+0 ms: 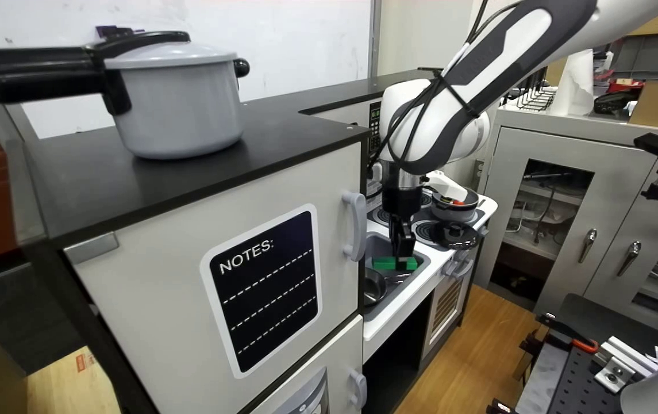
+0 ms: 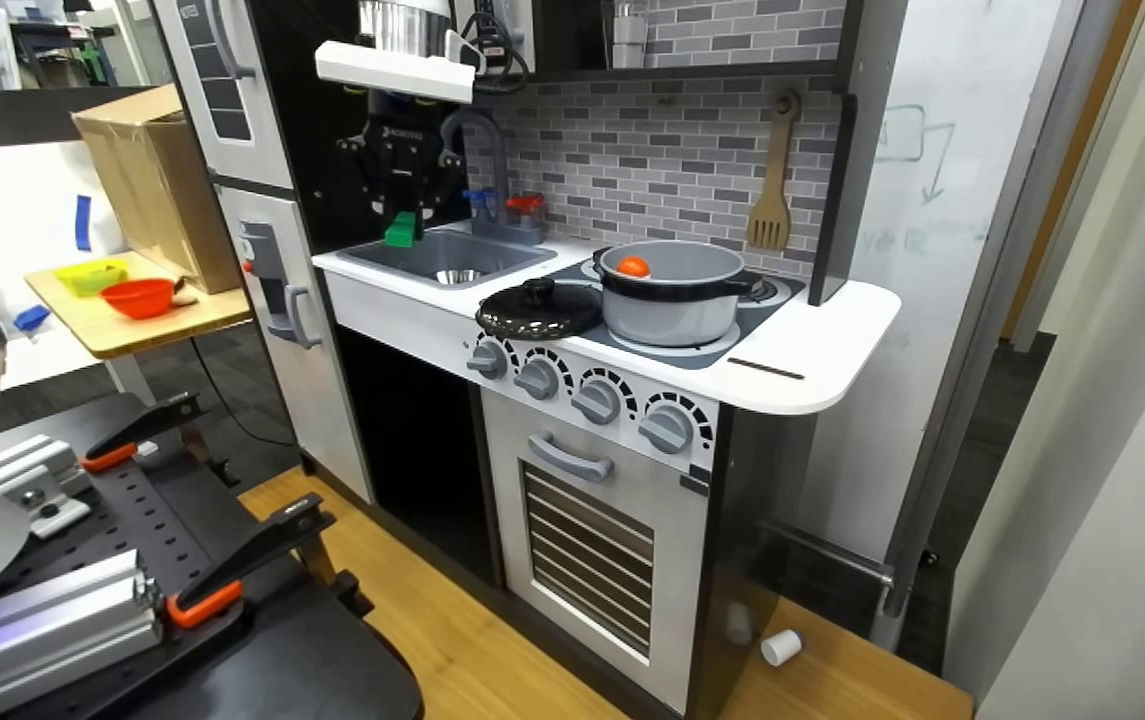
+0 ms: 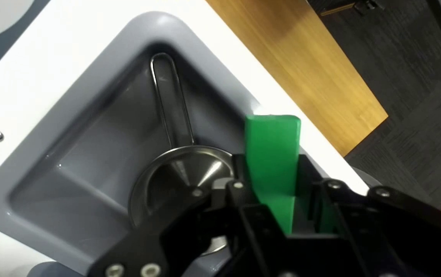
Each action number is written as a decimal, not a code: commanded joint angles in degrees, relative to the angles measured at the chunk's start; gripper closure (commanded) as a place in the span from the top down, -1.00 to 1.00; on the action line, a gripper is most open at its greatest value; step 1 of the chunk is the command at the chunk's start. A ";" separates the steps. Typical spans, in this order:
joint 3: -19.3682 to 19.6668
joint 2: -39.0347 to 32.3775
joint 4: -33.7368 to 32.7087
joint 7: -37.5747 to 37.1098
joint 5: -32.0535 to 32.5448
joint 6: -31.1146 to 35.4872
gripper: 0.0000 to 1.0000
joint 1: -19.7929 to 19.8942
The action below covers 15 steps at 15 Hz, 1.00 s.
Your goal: Pick up and put down the green block then put the salt cellar inside the pot and the green block in the sink
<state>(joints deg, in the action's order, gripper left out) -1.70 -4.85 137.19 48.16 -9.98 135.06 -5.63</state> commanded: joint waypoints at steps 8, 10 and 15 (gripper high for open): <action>-3.69 -3.81 -4.21 -1.77 2.94 -0.52 -0.84 0.76; -3.79 -3.89 -4.16 -2.22 3.90 -0.09 -0.83 0.66; -3.96 -5.00 -5.16 -6.11 11.14 2.35 -0.80 0.10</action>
<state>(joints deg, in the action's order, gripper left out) -5.10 -6.64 135.55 43.86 -3.21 135.78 -5.63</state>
